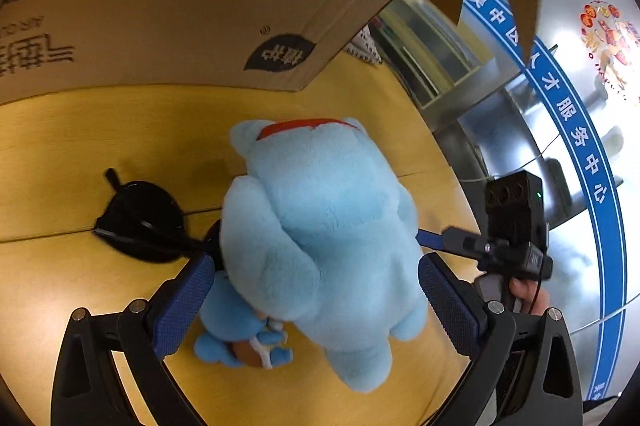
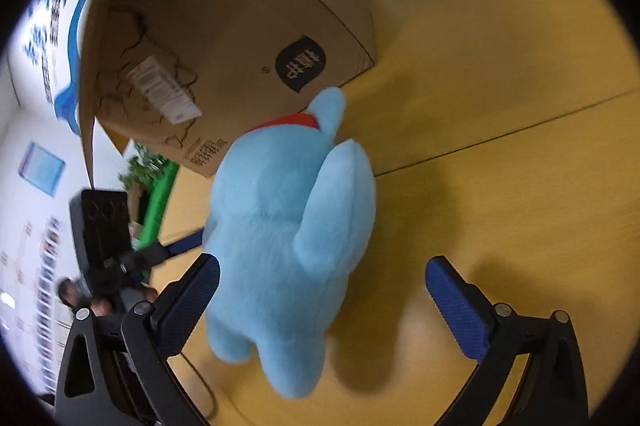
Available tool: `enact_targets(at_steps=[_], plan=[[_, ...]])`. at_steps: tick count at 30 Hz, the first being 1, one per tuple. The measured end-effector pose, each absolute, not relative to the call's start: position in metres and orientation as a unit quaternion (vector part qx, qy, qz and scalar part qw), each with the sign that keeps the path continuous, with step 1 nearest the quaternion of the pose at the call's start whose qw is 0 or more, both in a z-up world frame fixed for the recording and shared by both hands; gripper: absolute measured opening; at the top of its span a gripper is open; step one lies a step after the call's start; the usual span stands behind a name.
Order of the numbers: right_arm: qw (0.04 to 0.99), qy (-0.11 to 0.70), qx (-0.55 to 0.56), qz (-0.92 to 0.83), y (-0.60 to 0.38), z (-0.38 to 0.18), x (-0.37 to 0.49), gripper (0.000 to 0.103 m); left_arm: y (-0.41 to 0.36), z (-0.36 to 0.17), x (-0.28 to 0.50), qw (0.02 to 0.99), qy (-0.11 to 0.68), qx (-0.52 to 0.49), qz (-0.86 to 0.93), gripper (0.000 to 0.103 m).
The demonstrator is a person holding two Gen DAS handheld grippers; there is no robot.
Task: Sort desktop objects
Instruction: 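Move the left gripper to the light-blue plush and grasp it, then lift the light-blue plush and carry it over the box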
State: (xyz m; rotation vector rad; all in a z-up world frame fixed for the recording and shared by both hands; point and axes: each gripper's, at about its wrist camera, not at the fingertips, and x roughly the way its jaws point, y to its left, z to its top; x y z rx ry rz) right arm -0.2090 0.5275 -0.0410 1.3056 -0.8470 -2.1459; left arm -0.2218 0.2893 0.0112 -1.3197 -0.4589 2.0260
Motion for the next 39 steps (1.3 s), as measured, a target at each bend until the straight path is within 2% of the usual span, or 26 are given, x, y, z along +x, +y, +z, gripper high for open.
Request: enact_targets(at_steps=[6,8,10,12,13,14,20,29,34,36,37,38,39], plan=[[0.266,-0.326,0.492,-0.762,0.519,-0.059,-0.218,0.102,0.297,-0.002,-0.231,0.353,-0.177,-0.511,0.763,0.099],[0.273,-0.334,0.494,-0.755,0.517,-0.066,-0.219,0.102,0.297,-0.005,-0.231,0.356,-0.175,-0.509,0.764,0.087],[0.284,-0.328,0.495,-0.753,0.513,-0.066,-0.220,0.102,0.298,-0.006,-0.229,0.363,-0.171,-0.504,0.765,0.083],[0.300,-0.324,0.501,-0.745,0.506,-0.066,-0.221,0.101,0.297,-0.006,-0.229,0.370,-0.176,-0.501,0.762,0.071],[0.313,-0.323,0.503,-0.738,0.501,-0.066,-0.221,0.099,0.296,-0.005,-0.229,0.374,-0.178,-0.500,0.761,0.056],[0.321,-0.310,0.509,-0.736,0.493,-0.065,-0.219,0.099,0.296,-0.004,-0.229,0.376,-0.178,-0.499,0.761,0.030],[0.315,-0.272,0.487,-0.768,0.479,-0.051,-0.191,0.097,0.295,-0.003,-0.215,0.389,-0.168,-0.501,0.755,0.026],[0.329,-0.344,0.449,-0.756,0.481,-0.039,-0.112,0.096,0.277,0.022,-0.151,0.429,-0.188,-0.482,0.740,0.025],[0.359,-0.387,0.449,-0.721,0.452,-0.042,-0.063,0.096,0.238,0.032,-0.098,0.436,-0.185,-0.477,0.740,0.025],[0.356,-0.428,0.434,-0.708,0.443,-0.051,-0.050,0.091,0.223,0.031,-0.082,0.431,-0.193,-0.474,0.743,0.025],[0.358,-0.447,0.425,-0.701,0.439,-0.055,-0.046,0.087,0.216,0.031,-0.074,0.429,-0.197,-0.472,0.744,0.025],[0.361,-0.461,0.420,-0.693,0.435,-0.061,-0.043,0.078,0.204,0.033,-0.066,0.426,-0.205,-0.464,0.749,0.025],[0.370,-0.468,0.418,-0.685,0.429,-0.064,-0.042,0.076,0.197,0.036,-0.060,0.425,-0.208,-0.458,0.753,0.025]])
